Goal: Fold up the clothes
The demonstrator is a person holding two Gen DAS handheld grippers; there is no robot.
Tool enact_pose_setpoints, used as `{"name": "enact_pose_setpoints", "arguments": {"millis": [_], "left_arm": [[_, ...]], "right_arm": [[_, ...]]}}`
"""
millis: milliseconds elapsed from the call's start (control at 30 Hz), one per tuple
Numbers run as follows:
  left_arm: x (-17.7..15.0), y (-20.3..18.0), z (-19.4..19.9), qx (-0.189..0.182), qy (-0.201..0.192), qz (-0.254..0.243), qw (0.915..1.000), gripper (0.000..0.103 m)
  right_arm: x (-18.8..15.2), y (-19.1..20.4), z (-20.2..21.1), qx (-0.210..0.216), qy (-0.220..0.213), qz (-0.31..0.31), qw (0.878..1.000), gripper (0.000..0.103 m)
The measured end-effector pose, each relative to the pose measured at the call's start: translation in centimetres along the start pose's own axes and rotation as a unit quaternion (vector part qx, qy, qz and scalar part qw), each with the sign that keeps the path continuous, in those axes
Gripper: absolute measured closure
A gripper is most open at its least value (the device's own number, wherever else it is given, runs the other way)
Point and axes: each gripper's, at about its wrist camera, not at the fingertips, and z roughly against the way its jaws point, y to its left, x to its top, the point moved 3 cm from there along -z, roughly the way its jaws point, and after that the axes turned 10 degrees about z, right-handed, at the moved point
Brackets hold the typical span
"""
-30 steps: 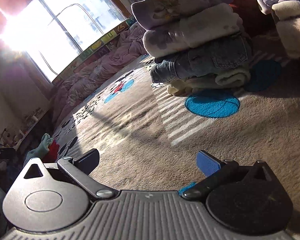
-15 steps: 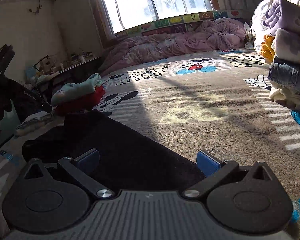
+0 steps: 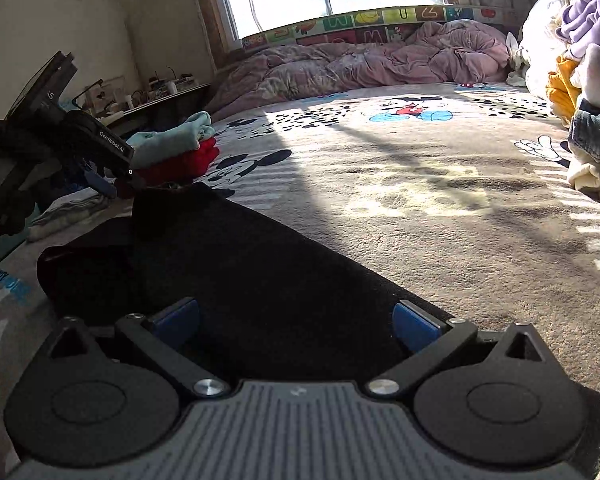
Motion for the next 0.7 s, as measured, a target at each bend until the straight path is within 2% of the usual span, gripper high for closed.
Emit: {"name": "enact_pose_setpoints", "arguments": {"millis": [133,300,367,400,467,600,700], "left_arm": [[0.3,-0.6,-1.1,-0.019,0.018,0.05,0.9984,0.052],[0.0,-1.9,-1.8,-0.016,0.02,0.04,0.9989,0.052],[-0.4,-2.2,-2.1,-0.006,0.024,0.026,0.9993,0.061],[-0.5,-2.4,-2.2,-0.003,0.025,0.02,0.9995,0.078],[-0.6,-3.0,-1.9,0.003,0.021,0.003,0.9998,0.09],[0.0,-4.6,0.3,-0.013,-0.006,-0.024,0.9996,0.094],[0.4,-5.9,2.6,-0.045,-0.027,-0.037,0.9979,0.094]], "right_arm": [[0.0,-0.4,0.1,0.015,0.001,-0.014,1.0,0.0],[0.0,-1.1,0.0,0.034,0.0,-0.04,0.999,0.0],[0.0,-1.3,0.0,0.035,-0.001,-0.047,0.998,0.001],[0.1,-1.3,-0.1,0.034,0.0,-0.046,0.998,0.001],[0.0,-1.2,-0.1,0.034,0.001,-0.042,0.999,0.001],[0.1,-1.1,-0.1,0.032,0.0,-0.037,0.999,0.001],[0.2,-1.4,0.1,0.03,-0.004,-0.042,0.999,0.001]]}}
